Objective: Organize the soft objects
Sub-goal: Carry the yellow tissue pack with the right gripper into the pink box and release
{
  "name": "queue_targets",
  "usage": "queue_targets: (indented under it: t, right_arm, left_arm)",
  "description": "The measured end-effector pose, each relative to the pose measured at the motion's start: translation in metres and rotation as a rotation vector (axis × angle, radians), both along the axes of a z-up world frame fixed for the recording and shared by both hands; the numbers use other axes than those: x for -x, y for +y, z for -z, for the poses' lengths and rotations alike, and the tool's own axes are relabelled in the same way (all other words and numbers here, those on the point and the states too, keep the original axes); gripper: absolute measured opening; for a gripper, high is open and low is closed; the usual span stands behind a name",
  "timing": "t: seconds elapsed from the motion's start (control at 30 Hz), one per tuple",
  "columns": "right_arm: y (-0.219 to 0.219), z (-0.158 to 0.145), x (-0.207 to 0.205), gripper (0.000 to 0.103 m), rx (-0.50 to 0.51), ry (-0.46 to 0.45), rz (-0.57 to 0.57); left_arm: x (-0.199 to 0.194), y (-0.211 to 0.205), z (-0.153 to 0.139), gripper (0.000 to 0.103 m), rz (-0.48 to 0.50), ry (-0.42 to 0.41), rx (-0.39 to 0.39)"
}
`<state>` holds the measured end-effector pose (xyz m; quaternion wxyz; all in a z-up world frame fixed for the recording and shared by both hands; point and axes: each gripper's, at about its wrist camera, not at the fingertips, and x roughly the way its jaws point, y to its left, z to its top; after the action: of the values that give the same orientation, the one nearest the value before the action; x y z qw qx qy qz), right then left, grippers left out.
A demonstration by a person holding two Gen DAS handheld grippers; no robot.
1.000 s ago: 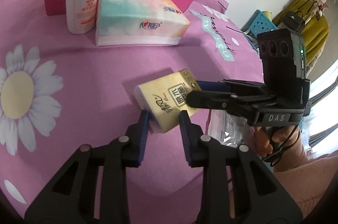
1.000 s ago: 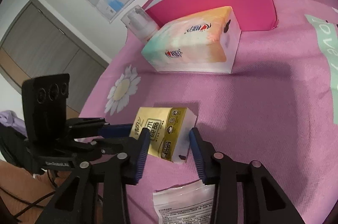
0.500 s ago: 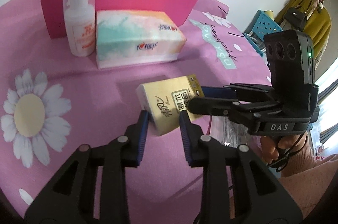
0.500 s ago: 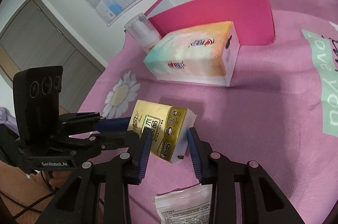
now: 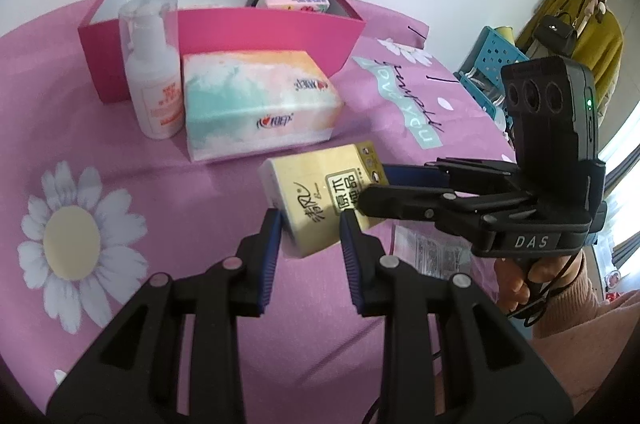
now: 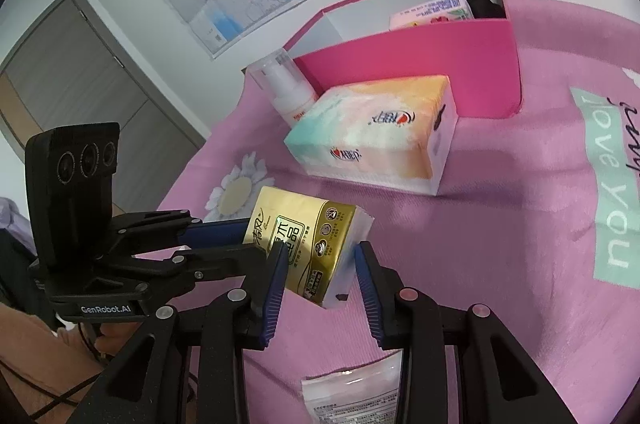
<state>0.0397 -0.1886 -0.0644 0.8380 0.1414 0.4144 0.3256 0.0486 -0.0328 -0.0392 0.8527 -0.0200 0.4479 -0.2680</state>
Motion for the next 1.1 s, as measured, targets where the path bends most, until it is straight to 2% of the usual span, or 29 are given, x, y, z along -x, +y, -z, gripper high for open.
queue_targets:
  t: [0.3,0.7,1.1]
  right_arm:
    - [0.001,-0.026,-0.006,0.036,0.009,-0.077,0.001]
    - [-0.008,-0.065,-0.035,0.036,-0.013,-0.181,0.032]
    - [-0.012,-0.087,-0.073,0.038,-0.027,-0.23,0.065]
  left_arm:
    - [-0.009,0.003,-0.028,0.032,-0.003,-0.063,0.005]
    - [-0.046,-0.007,-0.067,0.032,-0.003,-0.149,-0.028]
    - [-0.084,-0.011,-0.085,0.032,-0.017,-0.187,-0.039]
